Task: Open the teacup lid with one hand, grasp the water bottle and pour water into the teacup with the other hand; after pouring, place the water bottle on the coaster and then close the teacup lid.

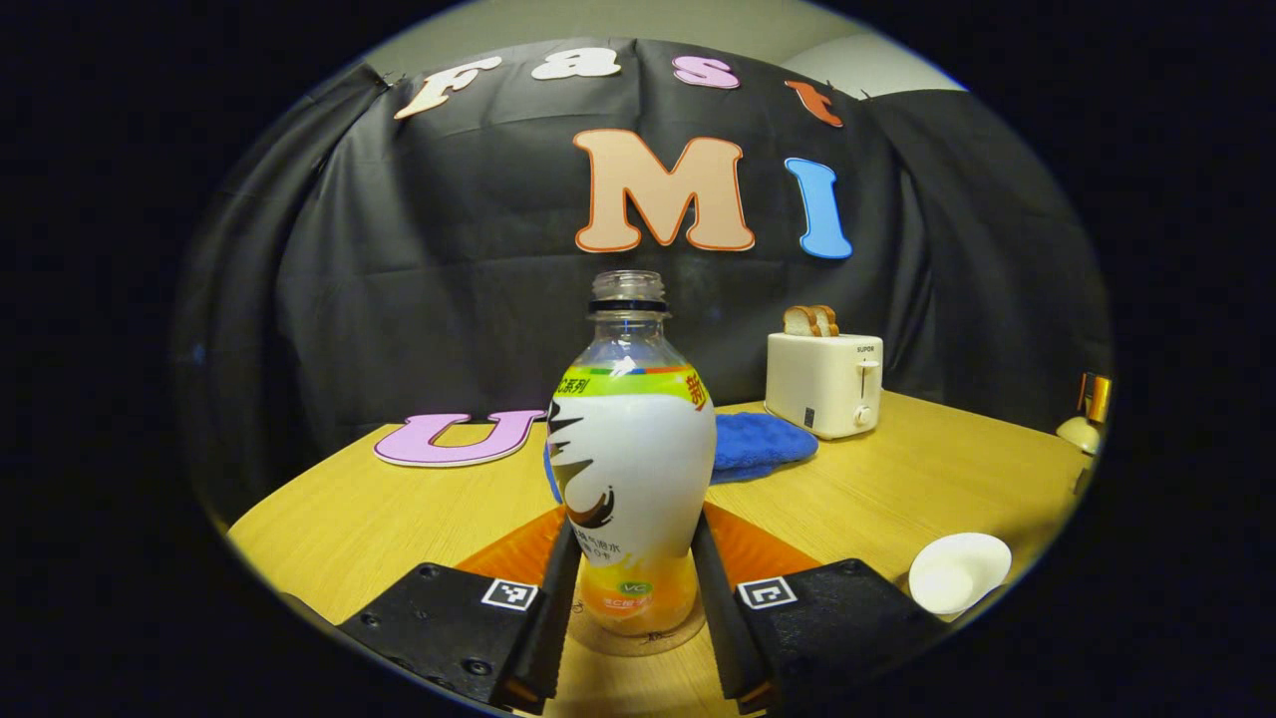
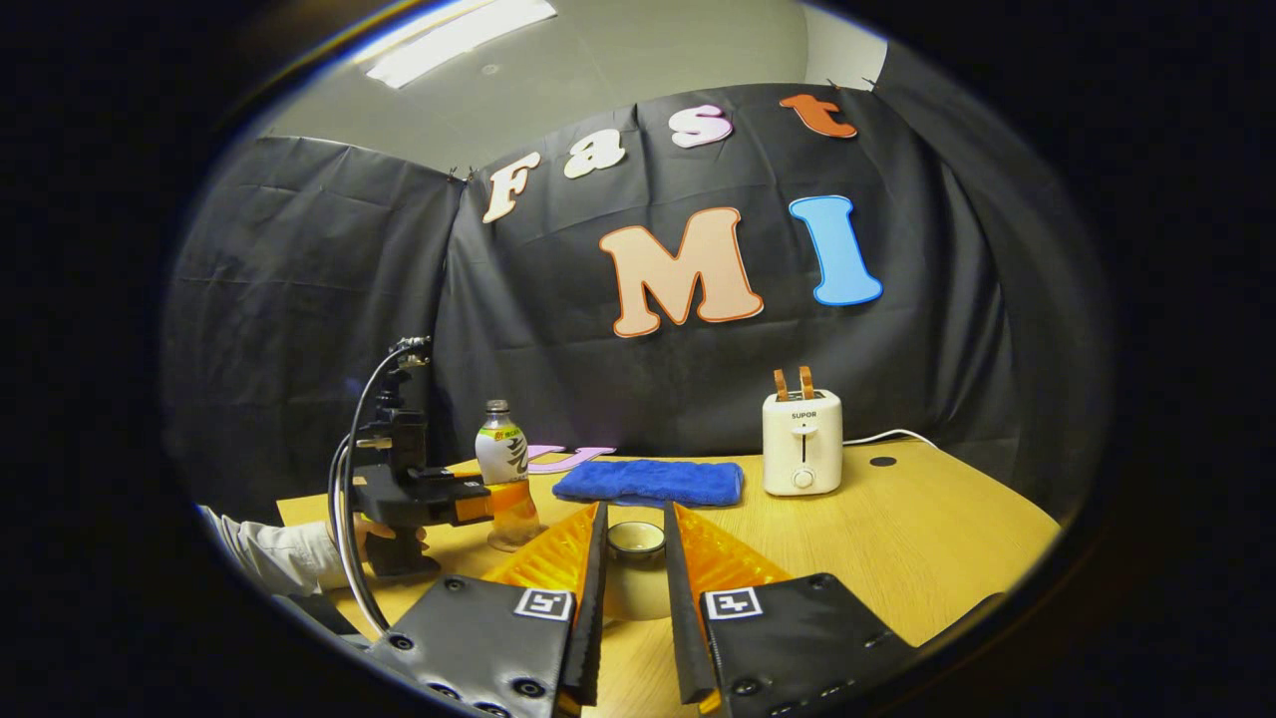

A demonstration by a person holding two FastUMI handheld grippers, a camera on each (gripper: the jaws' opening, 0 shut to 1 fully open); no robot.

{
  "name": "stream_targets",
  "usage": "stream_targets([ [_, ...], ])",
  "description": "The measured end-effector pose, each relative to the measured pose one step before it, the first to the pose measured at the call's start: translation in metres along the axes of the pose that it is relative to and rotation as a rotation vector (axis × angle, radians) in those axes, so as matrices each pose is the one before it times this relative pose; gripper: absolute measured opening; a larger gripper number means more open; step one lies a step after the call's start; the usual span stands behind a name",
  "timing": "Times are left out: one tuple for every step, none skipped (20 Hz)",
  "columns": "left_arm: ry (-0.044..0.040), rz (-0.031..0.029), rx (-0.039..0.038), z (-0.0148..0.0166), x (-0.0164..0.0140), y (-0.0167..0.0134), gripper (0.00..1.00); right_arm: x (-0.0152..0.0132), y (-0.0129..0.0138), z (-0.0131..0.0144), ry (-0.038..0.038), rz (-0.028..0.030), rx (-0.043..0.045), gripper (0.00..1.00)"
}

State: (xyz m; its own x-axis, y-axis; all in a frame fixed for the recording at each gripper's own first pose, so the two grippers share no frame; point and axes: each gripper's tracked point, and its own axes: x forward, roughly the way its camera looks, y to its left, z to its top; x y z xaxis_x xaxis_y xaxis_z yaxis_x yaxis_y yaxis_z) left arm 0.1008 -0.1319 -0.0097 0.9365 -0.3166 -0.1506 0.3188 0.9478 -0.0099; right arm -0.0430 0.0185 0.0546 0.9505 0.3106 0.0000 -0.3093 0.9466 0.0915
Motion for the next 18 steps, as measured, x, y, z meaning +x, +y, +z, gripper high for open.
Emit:
stream_targets([
  [-0.00814, 0.00342, -0.00348, 0.00113, -0.00225, 0.00174, 0.58, -0.00021, 0.00097, -0.00073, 0.00111, 0.00164, 0.00054, 0.34],
  [-0.00796, 0.00013, -0.00459, 0.00231, 0.00049, -0.00016, 0.6, 0.00111, -0.00015, -0.00101, 0.00117, 0.00055, -0.0016, 0.34],
  [0.00965, 0.00174, 0.0005, -0.00328, -0.0002, -0.00025, 0.61, 0.00026, 0.00055, 0.0, 0.00185, 0.00027, -0.00181, 0.34],
  [0.00319, -0.0016, -0.00038, -0.00102, -0.00027, -0.0003, 0.63, -0.00021, 0.00129, -0.00104, 0.00145, 0.00203, -0.00047, 0.34],
  [0.00078, -0.00243, -0.00093, -0.00111, 0.00056, -0.00171, 0.64, 0.0006, 0.00141, -0.00097, 0.00273, 0.0026, 0.00003, 0.34],
  [0.00472, 0.00163, -0.001, -0.00075, -0.00089, 0.00073, 0.66, -0.00049, 0.00085, -0.00082, 0.0012, 0.00152, -0.00075, 0.34],
  [0.00489, 0.00172, -0.00165, -0.00224, 0.00084, 0.00006, 0.66, 0.00057, 0.00059, -0.00068, 0.00256, 0.00013, -0.00136, 0.34],
  [0.00194, 0.00139, -0.00298, -0.00131, -0.00054, 0.00031, 0.67, -0.00027, 0.00067, -0.00096, 0.00127, 0.00145, 0.00022, 0.34],
  [0.00693, -0.00213, -0.00153, -0.00158, -0.00232, -0.00159, 0.68, 0.00007, 0.00078, -0.00007, 0.00001, 0.00205, 0.0014, 0.34],
  [0.00268, 0.00365, 0.00253, -0.00053, -0.0015, -0.00021, 0.73, -0.00038, 0.00078, 0.00104, -0.00423, 0.00149, 0.00185, 0.34],
  [-0.0018, 0.00691, 0.00122, -0.00074, -0.00045, 0.00193, 0.76, -0.00013, 0.00077, 0.00173, -0.00626, 0.00236, 0.00308, 0.34],
  [-0.0099, 0.00911, -0.00218, 0.00174, -0.00343, 0.00129, 0.84, 0.00004, 0.00147, 0.00069, -0.00733, 0.00538, 0.00557, 0.34],
  [-0.01041, 0.00624, -0.00183, 0.00242, -0.00148, 0.00021, 0.88, 0.00104, 0.00224, 0.00037, -0.00604, 0.0072, 0.00842, 0.34],
  [-0.00759, 0.00703, -0.00148, 0.00157, -0.00292, 0.00106, 0.96, 0.00088, 0.00181, -0.00233, -0.00299, 0.0092, 0.00978, 0.33],
  [-0.00601, 0.00792, 0.0018, 0.00194, -0.00461, 0.00006, 0.98, 0.00295, 0.00202, -0.00284, 0.00283, 0.00851, 0.01086, 0.34],
  [-0.01219, 0.011, 0.0083, 0.00335, -0.00432, 0.0018, 0.98, 0.00245, 0.00131, -0.00365, 0.0024, 0.00693, 0.01348, 0.34],
  [-0.01662, 0.0134, 0.0078, 0.00507, -0.00547, 0.00254, 0.99, 0.00399, 0.00244, -0.00368, 0.00327, 0.0097, 0.01561, 0.34],
  [-0.01687, 0.0108, 0.0068, 0.00531, -0.00565, 0.00094, 0.98, 0.00376, 0.00251, -0.00356, 0.00505, 0.0095, 0.01512, 0.34],
])
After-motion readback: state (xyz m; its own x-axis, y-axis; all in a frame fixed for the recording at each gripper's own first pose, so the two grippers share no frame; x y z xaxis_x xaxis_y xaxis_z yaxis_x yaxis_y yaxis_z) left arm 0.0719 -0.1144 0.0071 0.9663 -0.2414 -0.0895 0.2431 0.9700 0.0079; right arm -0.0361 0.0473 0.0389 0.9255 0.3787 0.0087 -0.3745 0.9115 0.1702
